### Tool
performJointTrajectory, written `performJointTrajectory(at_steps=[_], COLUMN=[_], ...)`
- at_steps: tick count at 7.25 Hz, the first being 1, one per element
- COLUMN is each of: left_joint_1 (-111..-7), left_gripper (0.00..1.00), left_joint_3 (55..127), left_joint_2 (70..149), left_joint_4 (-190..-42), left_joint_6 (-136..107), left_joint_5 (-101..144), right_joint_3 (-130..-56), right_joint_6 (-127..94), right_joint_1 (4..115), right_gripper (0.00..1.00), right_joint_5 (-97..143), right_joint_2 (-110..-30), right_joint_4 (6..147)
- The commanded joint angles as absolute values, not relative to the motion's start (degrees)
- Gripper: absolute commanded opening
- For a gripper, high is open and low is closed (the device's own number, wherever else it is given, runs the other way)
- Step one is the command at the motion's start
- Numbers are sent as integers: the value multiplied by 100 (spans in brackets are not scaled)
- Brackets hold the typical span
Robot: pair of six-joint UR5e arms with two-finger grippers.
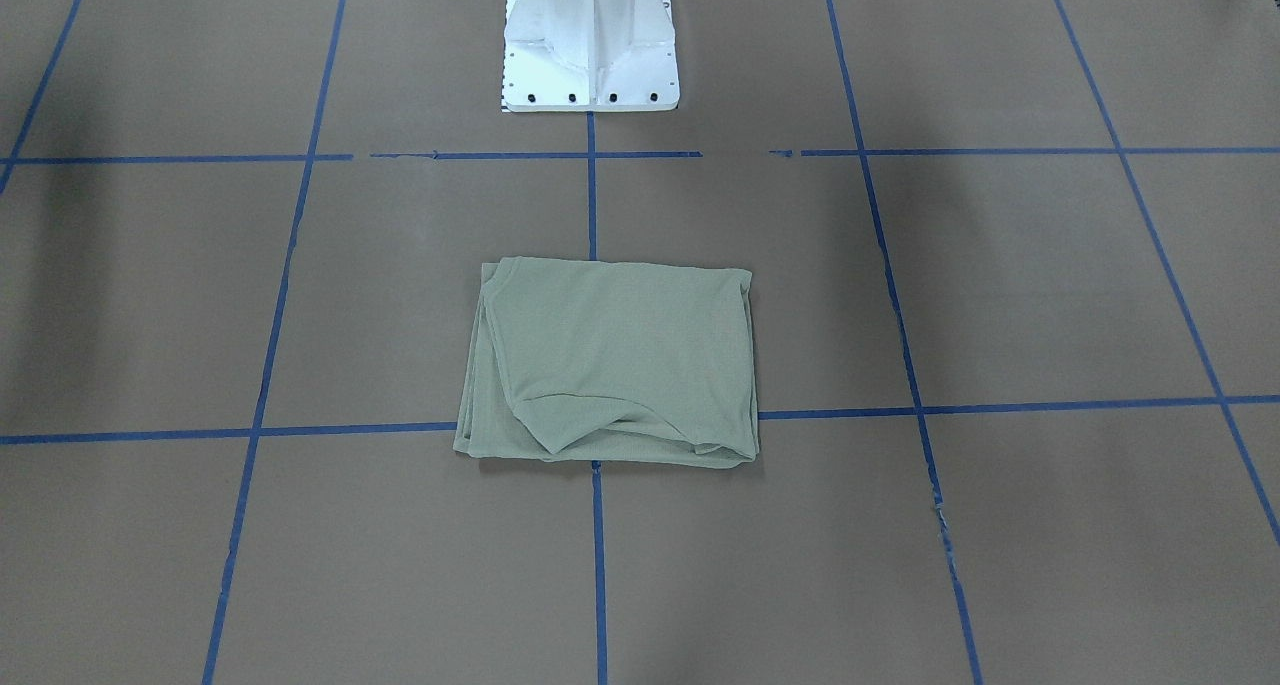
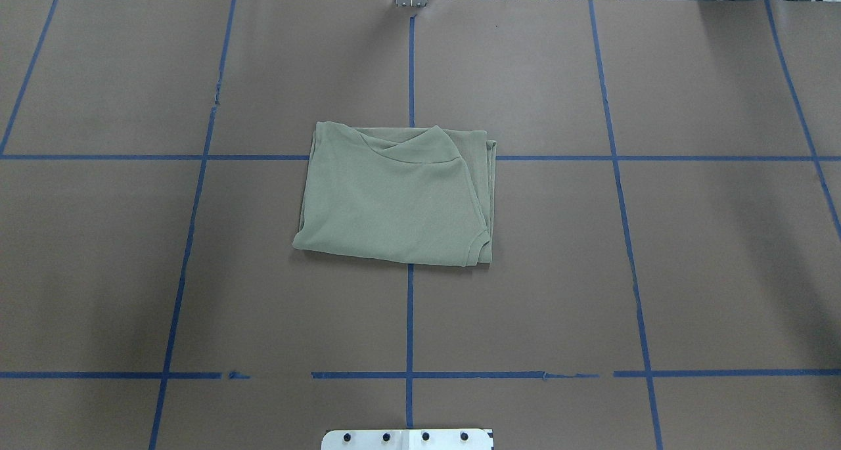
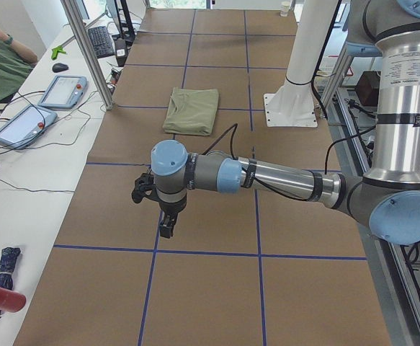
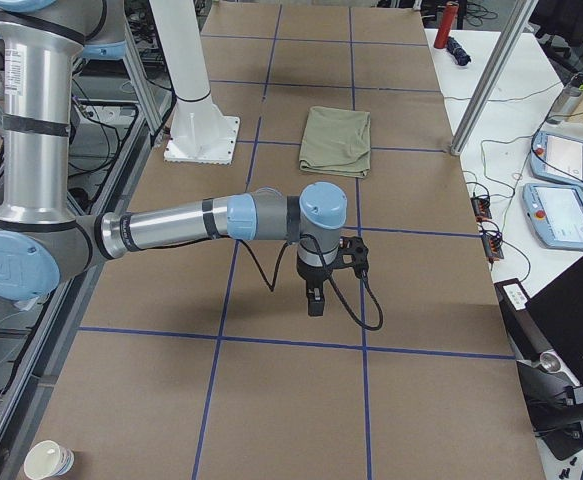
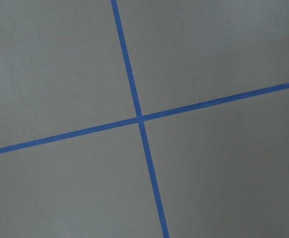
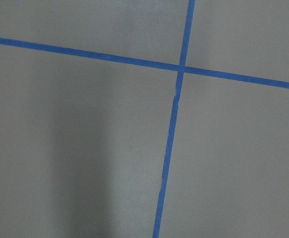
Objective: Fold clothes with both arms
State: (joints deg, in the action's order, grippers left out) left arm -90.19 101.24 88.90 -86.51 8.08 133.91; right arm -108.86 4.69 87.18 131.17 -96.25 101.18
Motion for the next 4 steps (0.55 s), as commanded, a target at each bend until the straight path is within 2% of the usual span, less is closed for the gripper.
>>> performJointTrajectory(at_steps=[1,4], left_joint_1=[-9026,-9026], left_gripper=[100,100], left_joint_3=[10151,10160], left_joint_2=[8851,8851], left_joint_4=[-8648,-8648], left_joint_6=[809,809], left_joint_5=[13395,13368], right_joint_3=[-10899,-10977], right_joint_6=[483,457], right_joint_1=[8719,8719], right_gripper=[100,100], right_joint_5=[13113,13148], right_joint_2=[-9607,-9615], right_joint_4=[10116,10116])
